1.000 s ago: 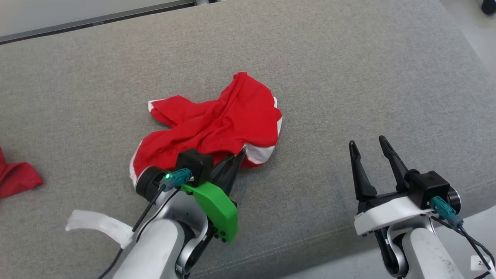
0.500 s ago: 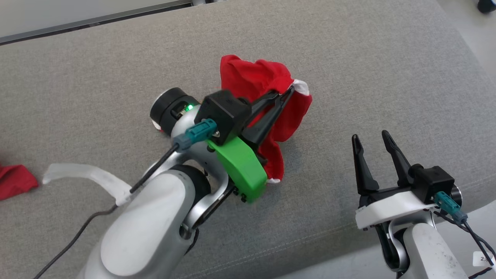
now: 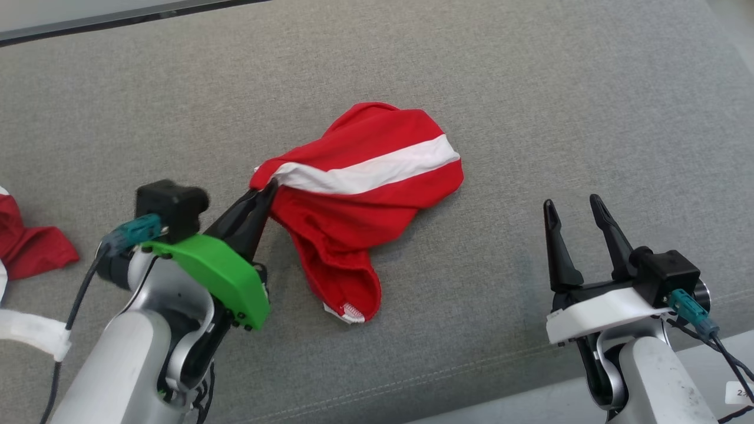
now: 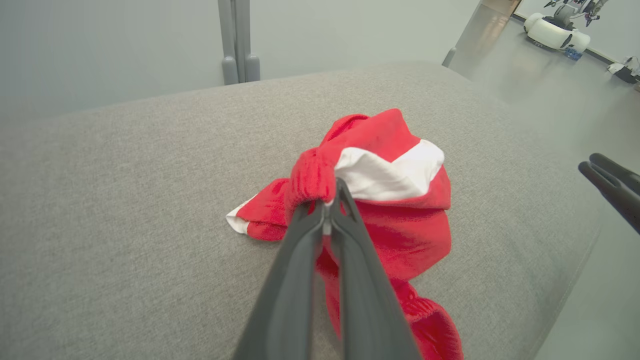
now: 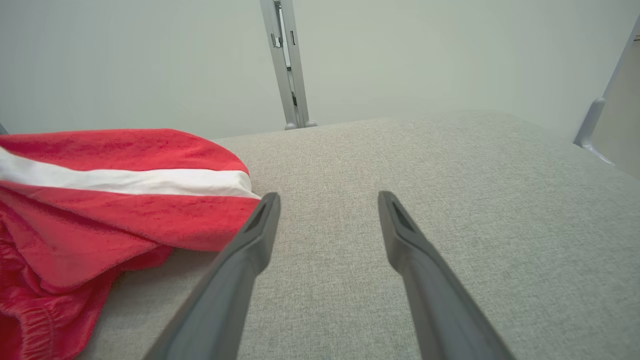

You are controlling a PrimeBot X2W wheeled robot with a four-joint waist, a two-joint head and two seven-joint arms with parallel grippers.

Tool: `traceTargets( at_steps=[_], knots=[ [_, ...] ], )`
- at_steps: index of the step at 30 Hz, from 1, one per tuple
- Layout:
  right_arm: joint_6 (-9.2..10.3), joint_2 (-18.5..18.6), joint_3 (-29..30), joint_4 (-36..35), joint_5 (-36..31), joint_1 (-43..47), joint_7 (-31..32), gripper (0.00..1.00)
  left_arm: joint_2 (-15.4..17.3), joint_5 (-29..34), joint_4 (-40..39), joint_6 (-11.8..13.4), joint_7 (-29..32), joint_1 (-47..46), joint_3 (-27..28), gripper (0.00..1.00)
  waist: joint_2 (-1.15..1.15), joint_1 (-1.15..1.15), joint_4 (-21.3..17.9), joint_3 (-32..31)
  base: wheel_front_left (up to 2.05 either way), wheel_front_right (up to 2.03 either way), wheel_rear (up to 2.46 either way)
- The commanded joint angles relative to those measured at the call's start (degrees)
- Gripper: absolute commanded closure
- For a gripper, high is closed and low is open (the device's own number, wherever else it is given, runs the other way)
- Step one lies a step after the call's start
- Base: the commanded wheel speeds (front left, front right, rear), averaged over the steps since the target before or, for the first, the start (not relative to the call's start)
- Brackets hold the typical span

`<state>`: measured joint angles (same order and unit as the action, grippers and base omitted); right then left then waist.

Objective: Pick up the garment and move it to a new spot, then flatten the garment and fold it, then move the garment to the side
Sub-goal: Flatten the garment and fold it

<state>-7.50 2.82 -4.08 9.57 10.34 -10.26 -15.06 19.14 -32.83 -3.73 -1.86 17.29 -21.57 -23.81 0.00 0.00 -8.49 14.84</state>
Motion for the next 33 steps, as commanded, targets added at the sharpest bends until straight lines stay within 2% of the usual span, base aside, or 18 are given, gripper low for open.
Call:
traceTargets(
  at_steps=[1, 6, 12, 20, 21, 22, 27, 30, 33],
  knots=[
    [0.01, 0.1, -0.1, 0.0, -0.3, -0.7, -0.2, 0.00, 0.4, -1.7, 0.3, 0.6, -0.5, 2.0, 1.2, 1.00, 0.00, 0.00, 1.1, 0.6, 0.00, 0.00, 0.00],
    [0.02, 0.2, 0.0, 0.3, -0.8, -1.2, -0.2, 0.00, 2.0, -4.4, 2.6, 2.1, -2.7, 7.9, 5.0, 1.00, 0.00, 0.00, 2.4, 0.9, 0.00, 0.00, 0.00],
    [0.02, 0.2, -0.1, 0.9, -1.3, -1.6, -0.2, 0.00, 1.9, -7.6, 5.9, 2.7, -4.2, 12.6, 7.3, 1.00, 0.00, 0.00, 3.3, 0.8, 0.00, 0.00, 0.00],
    [0.02, 0.2, 0.0, 1.5, -1.5, -1.7, -0.2, 0.00, 1.2, -9.0, 8.8, 1.9, -6.1, 13.3, 8.2, 1.00, 0.00, 0.00, 3.6, 0.5, 0.00, 0.00, 0.00],
    [0.02, 0.2, 0.0, 1.5, -1.5, -1.8, -0.2, 0.00, 0.9, -9.2, 9.1, 1.9, -6.4, 13.2, 8.3, 0.82, 0.00, 0.00, 3.6, 0.4, 0.00, 0.00, 0.00],
    [0.02, 0.2, 0.2, 1.5, -1.5, -1.8, -0.2, 0.00, 0.8, -9.1, 9.2, 2.0, -7.0, 13.1, 8.4, 0.00, 0.00, 0.00, 3.6, 0.3, 0.00, 0.00, 0.00],
    [0.02, 0.2, 0.9, 1.4, -1.7, -1.6, -0.2, 0.00, 0.6, -8.6, 9.8, 3.1, -9.3, 14.0, 9.3, 0.00, 0.00, 0.00, 3.6, -1.1, 0.00, 0.00, 0.00],
    [0.02, 0.2, 1.3, 1.2, -1.9, -1.4, -0.2, 0.00, 0.9, -7.4, 9.1, 4.5, -10.9, 14.4, 10.2, 0.00, 0.00, 0.00, 3.7, -1.7, 0.00, 0.00, 0.00],
    [0.02, 0.1, 2.0, 0.8, -2.3, -1.2, -0.2, 0.00, 0.7, -6.1, 7.8, 7.1, -14.1, 14.9, 12.0, 0.00, 0.00, 0.00, 4.0, -2.9, 0.00, 0.00, 0.00]
  ],
)
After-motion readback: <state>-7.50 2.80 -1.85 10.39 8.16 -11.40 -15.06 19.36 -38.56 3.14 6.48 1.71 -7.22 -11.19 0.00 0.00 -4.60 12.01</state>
